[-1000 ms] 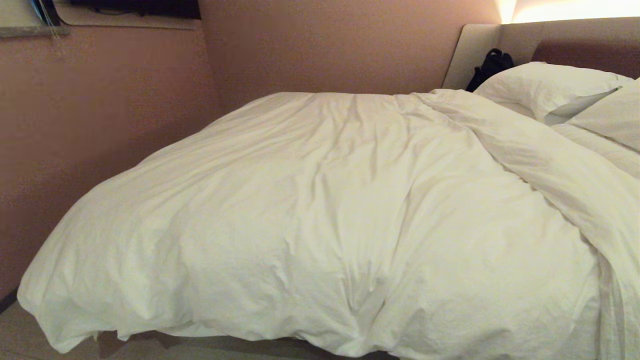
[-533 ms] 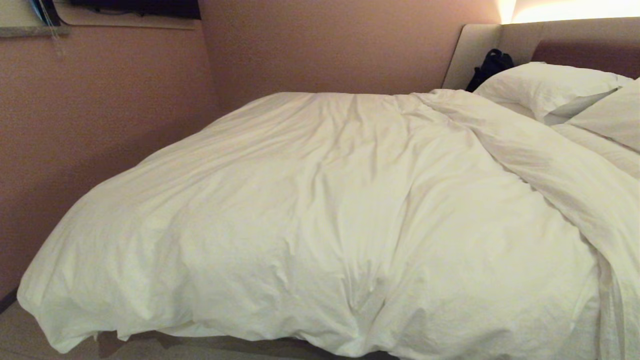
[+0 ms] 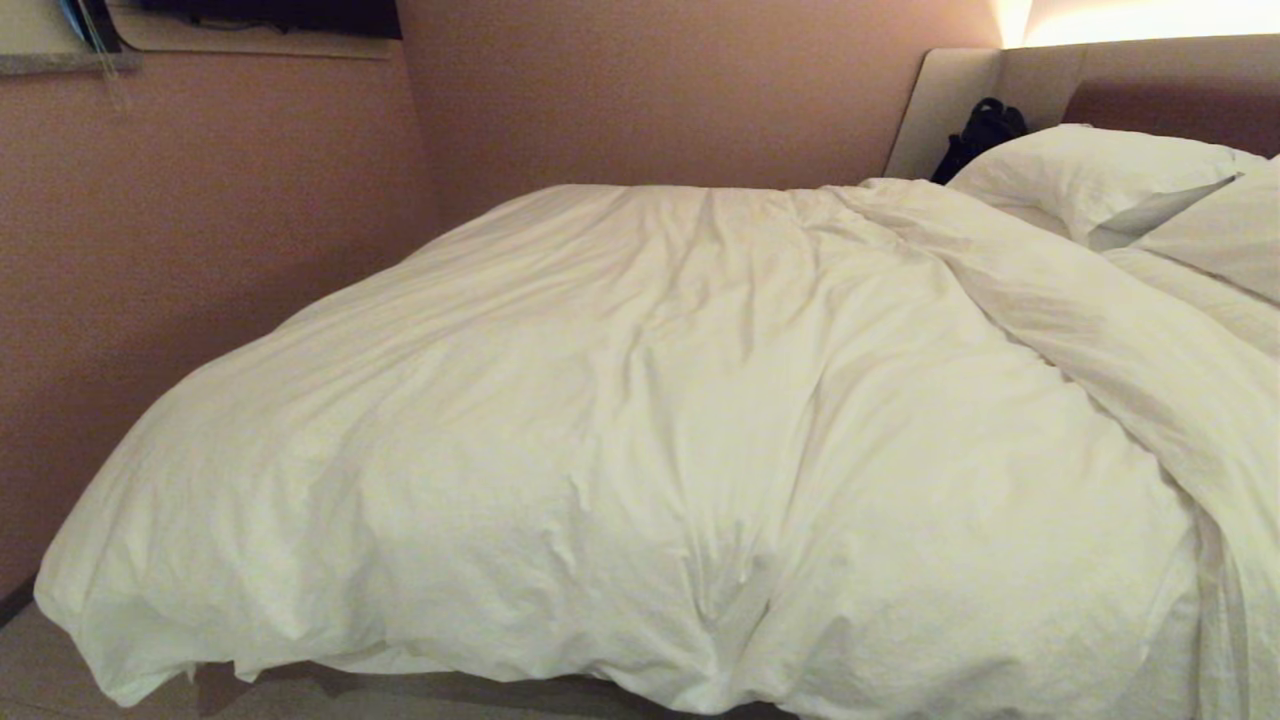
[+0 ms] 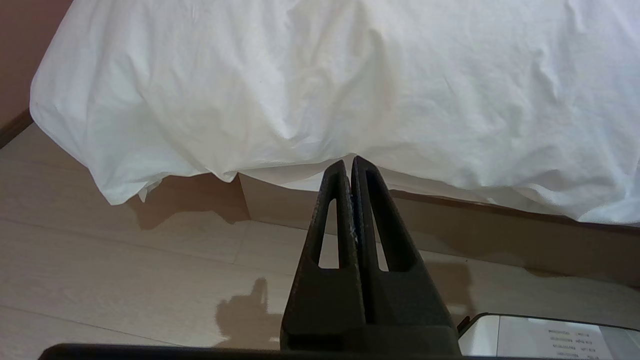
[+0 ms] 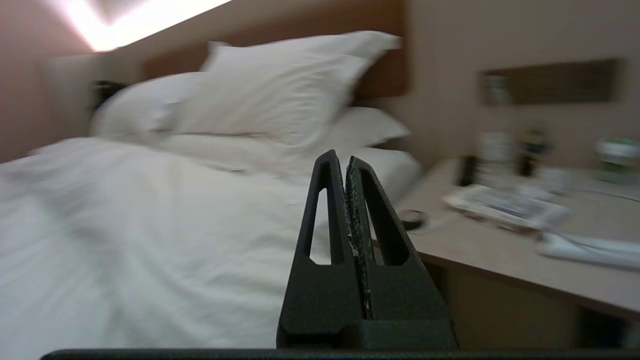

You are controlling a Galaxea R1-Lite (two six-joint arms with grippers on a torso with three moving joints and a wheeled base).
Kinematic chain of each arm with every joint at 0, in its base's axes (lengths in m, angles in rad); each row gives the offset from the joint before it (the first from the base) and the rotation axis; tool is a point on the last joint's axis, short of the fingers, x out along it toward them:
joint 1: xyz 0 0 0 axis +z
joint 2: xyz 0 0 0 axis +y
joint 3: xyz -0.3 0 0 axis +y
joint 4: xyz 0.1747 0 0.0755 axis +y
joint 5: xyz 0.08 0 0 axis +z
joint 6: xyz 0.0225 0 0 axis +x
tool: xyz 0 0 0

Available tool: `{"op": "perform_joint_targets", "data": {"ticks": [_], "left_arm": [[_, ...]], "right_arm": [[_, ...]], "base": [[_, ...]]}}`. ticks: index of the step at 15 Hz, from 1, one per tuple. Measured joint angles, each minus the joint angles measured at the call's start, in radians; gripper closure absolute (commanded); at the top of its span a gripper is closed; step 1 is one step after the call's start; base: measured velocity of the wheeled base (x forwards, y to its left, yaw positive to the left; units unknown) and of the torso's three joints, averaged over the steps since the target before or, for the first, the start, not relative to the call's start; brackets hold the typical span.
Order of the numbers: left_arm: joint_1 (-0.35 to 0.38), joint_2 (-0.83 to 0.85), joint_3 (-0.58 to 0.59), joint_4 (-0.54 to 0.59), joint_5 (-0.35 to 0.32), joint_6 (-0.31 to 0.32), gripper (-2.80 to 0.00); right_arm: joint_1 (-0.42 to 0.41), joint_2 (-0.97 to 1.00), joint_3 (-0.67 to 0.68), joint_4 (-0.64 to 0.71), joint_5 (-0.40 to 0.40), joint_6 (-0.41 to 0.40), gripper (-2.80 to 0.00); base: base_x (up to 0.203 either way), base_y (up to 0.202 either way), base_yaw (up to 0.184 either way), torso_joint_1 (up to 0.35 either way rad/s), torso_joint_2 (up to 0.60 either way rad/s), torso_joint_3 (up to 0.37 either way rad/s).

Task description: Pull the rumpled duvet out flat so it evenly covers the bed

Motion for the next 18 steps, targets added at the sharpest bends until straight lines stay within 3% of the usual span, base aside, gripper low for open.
{"op": "perform_joint_targets", "data": {"ticks": [5,11,15,18], "left_arm": [[0.0,0.0,0.0,0.0,0.0,0.0,0.0],[0.0,0.0,0.0,0.0,0.0,0.0,0.0],[0.0,0.0,0.0,0.0,0.0,0.0,0.0],[0.0,0.0,0.0,0.0,0.0,0.0,0.0]], "right_arm": [[0.0,-0.025,-0.028,0.193,0.214,0.138,0.0],[0.0,-0.026,-0.03,0.473,0.562,0.346,0.0],[0.0,-0.026,0.021,0.585,0.73,0.401,0.0],[0.0,-0.026,0.054,0.622,0.812,0.403,0.0]], "base": [[0.0,0.0,0.0,0.0,0.0,0.0],[0.0,0.0,0.0,0.0,0.0,0.0],[0.0,0.0,0.0,0.0,0.0,0.0],[0.0,0.0,0.0,0.0,0.0,0.0]]}}
